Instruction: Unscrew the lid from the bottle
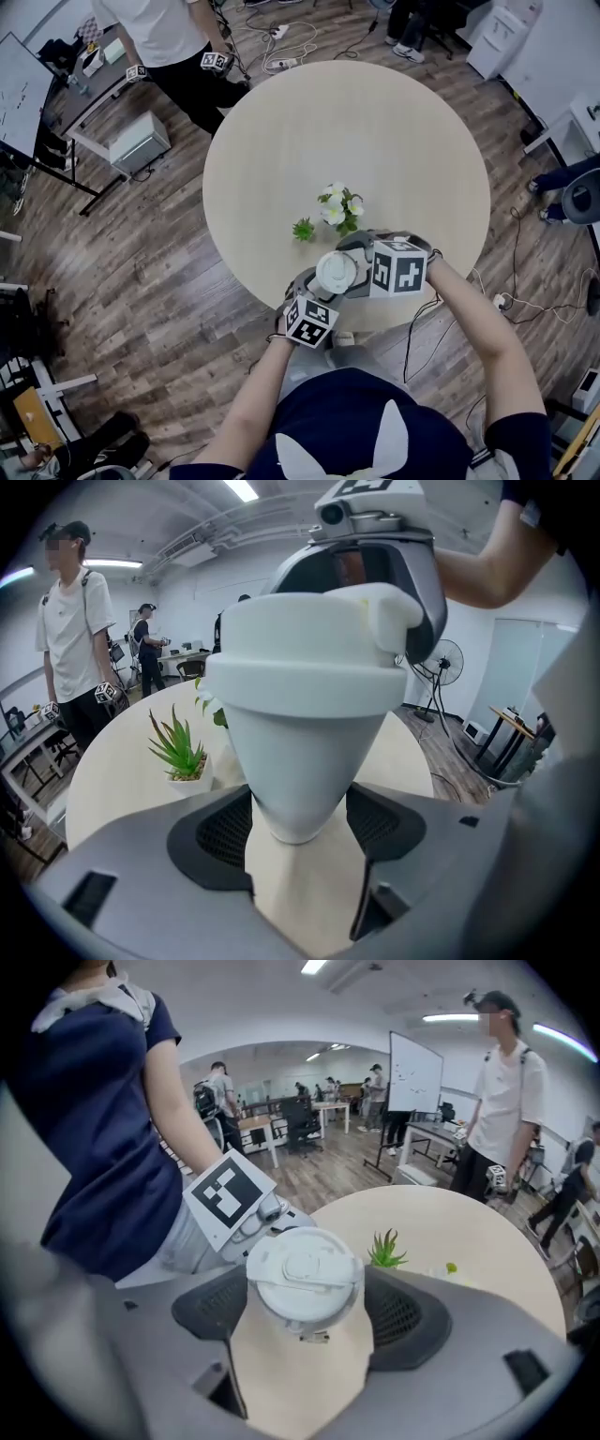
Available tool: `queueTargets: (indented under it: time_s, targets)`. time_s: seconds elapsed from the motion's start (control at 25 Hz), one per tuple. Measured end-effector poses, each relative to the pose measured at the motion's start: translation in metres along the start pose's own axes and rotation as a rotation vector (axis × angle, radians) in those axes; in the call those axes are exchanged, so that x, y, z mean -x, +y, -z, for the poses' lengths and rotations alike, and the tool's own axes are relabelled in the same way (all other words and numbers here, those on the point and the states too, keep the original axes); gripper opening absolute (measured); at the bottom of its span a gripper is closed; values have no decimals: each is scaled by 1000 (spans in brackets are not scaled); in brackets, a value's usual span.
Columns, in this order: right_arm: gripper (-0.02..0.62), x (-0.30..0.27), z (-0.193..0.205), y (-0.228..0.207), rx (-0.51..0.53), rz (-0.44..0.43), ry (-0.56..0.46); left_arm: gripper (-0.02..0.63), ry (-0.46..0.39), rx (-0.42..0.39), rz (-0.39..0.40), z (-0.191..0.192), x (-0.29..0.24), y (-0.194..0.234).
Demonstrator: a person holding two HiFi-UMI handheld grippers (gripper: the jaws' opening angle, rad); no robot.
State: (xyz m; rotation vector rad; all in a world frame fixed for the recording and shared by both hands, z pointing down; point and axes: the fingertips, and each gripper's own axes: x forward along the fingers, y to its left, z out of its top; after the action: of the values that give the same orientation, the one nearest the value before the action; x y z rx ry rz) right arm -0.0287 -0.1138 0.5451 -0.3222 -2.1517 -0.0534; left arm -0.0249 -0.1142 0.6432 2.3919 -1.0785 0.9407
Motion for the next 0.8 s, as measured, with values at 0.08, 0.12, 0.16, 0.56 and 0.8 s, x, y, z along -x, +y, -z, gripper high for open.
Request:
queueTargets:
  time_s: [0.08, 0.12, 0.16, 0.56, 0.8]
  targets:
    - [425, 3, -4, 1, -72, 54, -94, 325, 1, 2, 0, 0, -1, 0]
    - [431, 6, -7, 2, -113, 85, -143, 325, 1, 2, -1, 0, -1, 0]
    - [434, 10, -10, 2, -156, 123, -193, 325, 2, 2, -1, 0, -1, 0]
    - [410, 18, -27, -12, -603, 580, -469, 325, 4, 10, -1, -1, 1, 2]
    - [416, 6, -18, -20, -677, 688, -383, 324, 7, 17, -2, 0, 0, 3]
